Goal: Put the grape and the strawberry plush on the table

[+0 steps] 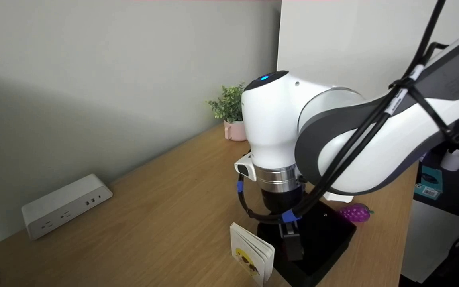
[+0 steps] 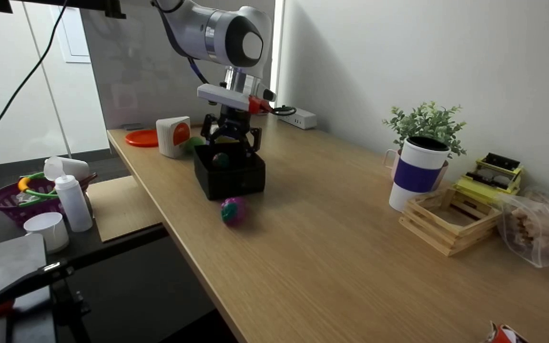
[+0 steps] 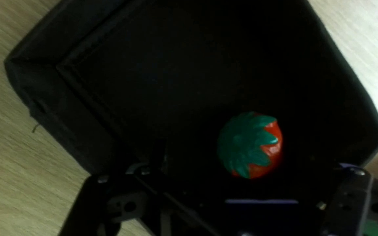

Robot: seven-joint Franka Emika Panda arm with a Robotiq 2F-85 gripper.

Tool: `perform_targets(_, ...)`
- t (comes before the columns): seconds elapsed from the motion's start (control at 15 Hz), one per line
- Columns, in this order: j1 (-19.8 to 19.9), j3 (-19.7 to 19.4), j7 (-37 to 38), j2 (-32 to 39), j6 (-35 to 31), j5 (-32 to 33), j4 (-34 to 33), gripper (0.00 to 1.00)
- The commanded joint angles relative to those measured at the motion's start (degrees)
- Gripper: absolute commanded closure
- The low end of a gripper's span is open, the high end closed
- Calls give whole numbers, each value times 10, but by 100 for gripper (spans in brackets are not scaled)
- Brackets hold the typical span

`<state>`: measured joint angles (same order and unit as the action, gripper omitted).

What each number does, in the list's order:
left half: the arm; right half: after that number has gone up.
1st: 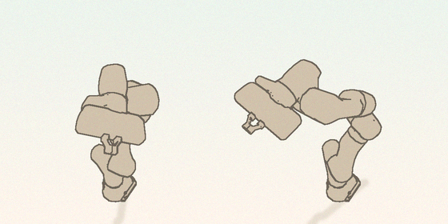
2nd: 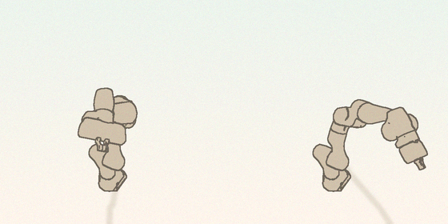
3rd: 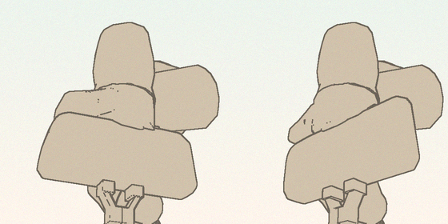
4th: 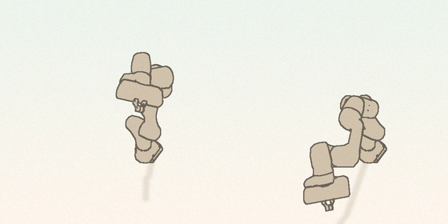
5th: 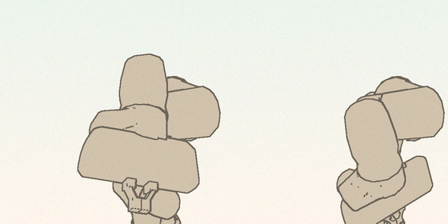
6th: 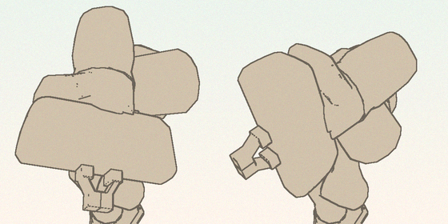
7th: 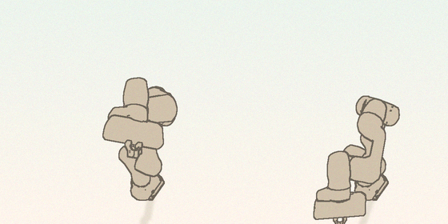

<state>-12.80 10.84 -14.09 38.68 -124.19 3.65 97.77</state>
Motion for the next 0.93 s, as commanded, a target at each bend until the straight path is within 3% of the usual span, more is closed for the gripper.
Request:
perform_targets(0.0,13,12,-20,16,2,-11,-17,0)
perform_targets(0.2,13,12,-21,18,3,-11,-21,34)
perform_targets(0.6,16,12,-21,17,1,-12,-25,77)
perform_targets(0.87,16,13,-22,17,1,-12,-26,79)
